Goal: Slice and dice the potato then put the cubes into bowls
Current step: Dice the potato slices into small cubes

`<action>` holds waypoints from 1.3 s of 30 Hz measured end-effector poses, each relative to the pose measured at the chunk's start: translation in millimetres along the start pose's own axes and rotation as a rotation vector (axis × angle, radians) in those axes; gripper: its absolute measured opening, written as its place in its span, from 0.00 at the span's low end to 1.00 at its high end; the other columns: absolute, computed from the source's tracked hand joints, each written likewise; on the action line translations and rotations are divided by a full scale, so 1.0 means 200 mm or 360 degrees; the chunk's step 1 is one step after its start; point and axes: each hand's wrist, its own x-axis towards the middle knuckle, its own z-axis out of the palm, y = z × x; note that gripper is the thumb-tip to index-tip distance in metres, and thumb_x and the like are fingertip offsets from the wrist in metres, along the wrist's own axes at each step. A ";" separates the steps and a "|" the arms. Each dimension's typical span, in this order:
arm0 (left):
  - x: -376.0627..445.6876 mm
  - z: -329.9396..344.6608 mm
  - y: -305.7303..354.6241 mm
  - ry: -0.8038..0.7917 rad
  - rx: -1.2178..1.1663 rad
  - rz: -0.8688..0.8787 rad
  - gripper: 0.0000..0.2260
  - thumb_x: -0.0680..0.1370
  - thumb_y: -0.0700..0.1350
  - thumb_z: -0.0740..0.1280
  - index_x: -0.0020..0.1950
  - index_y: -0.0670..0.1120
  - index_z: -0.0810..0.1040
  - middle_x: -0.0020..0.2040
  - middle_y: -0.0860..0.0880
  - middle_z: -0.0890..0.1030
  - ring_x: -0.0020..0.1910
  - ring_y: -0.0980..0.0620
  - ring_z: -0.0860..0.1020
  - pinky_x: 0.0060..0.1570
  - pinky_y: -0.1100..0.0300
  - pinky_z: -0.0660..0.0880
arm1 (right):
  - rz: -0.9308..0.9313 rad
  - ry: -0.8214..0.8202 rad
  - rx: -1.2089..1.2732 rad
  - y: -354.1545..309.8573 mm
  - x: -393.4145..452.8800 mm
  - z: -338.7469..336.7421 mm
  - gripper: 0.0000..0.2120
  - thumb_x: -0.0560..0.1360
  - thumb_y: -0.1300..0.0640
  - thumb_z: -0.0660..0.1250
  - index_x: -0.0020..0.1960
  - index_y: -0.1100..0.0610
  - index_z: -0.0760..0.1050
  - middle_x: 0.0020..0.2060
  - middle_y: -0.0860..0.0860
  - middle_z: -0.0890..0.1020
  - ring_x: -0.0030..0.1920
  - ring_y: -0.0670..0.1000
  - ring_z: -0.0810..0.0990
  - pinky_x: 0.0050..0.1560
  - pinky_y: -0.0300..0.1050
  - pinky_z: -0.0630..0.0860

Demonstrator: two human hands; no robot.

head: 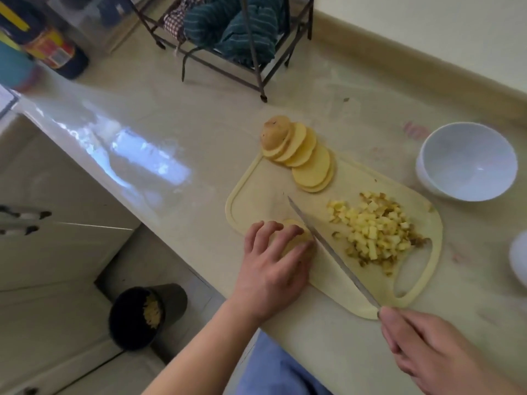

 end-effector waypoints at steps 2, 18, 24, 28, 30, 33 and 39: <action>0.02 -0.01 -0.01 -0.0018 -0.0077 0.0108 0.07 0.76 0.41 0.74 0.53 0.41 0.86 0.57 0.42 0.83 0.56 0.39 0.78 0.59 0.42 0.74 | -0.0076 0.0000 -0.0118 -0.02 -0.01 -0.01 0.40 0.55 0.15 0.54 0.34 0.54 0.71 0.23 0.48 0.70 0.25 0.45 0.68 0.30 0.40 0.66; 0.03 0.00 -0.02 -0.0191 -0.0113 0.0047 0.12 0.74 0.39 0.74 0.56 0.37 0.85 0.59 0.39 0.82 0.58 0.36 0.79 0.57 0.42 0.76 | -0.0213 0.0028 -0.0342 -0.02 0.03 -0.06 0.42 0.56 0.14 0.46 0.37 0.53 0.69 0.23 0.48 0.70 0.25 0.42 0.68 0.29 0.37 0.66; 0.04 -0.01 -0.01 -0.0194 -0.0107 0.0036 0.13 0.74 0.40 0.74 0.57 0.37 0.84 0.60 0.40 0.81 0.58 0.37 0.79 0.58 0.43 0.75 | -0.0234 -0.0003 -0.0211 0.02 0.03 -0.06 0.41 0.59 0.16 0.51 0.36 0.56 0.66 0.24 0.47 0.66 0.26 0.43 0.65 0.30 0.41 0.63; 0.04 -0.01 0.00 -0.0172 -0.0122 0.0048 0.12 0.76 0.40 0.72 0.57 0.38 0.84 0.60 0.41 0.80 0.58 0.38 0.78 0.59 0.44 0.75 | -0.0217 -0.0004 -0.0275 0.02 0.02 -0.07 0.43 0.57 0.15 0.48 0.37 0.57 0.65 0.24 0.47 0.65 0.25 0.43 0.65 0.29 0.34 0.62; 0.04 -0.01 0.00 -0.0157 -0.0129 0.0063 0.12 0.76 0.40 0.72 0.57 0.38 0.84 0.61 0.42 0.80 0.58 0.38 0.78 0.59 0.44 0.75 | -0.0225 -0.0011 -0.0292 0.01 0.02 -0.07 0.43 0.57 0.15 0.47 0.38 0.56 0.65 0.24 0.48 0.65 0.25 0.44 0.65 0.29 0.34 0.62; 0.04 -0.01 -0.01 -0.0152 -0.0132 0.0063 0.12 0.74 0.39 0.73 0.56 0.38 0.84 0.62 0.43 0.78 0.58 0.39 0.77 0.59 0.45 0.75 | -0.0258 -0.0010 -0.0357 -0.01 0.06 -0.06 0.36 0.64 0.20 0.48 0.36 0.54 0.66 0.24 0.48 0.66 0.26 0.44 0.65 0.30 0.41 0.64; 0.04 -0.01 0.00 -0.0146 -0.0101 0.0024 0.12 0.73 0.39 0.73 0.56 0.39 0.84 0.59 0.41 0.82 0.58 0.39 0.77 0.58 0.45 0.74 | -0.0390 0.0006 -0.0392 -0.08 0.17 -0.03 0.34 0.69 0.26 0.48 0.32 0.58 0.63 0.24 0.48 0.65 0.27 0.44 0.64 0.31 0.48 0.66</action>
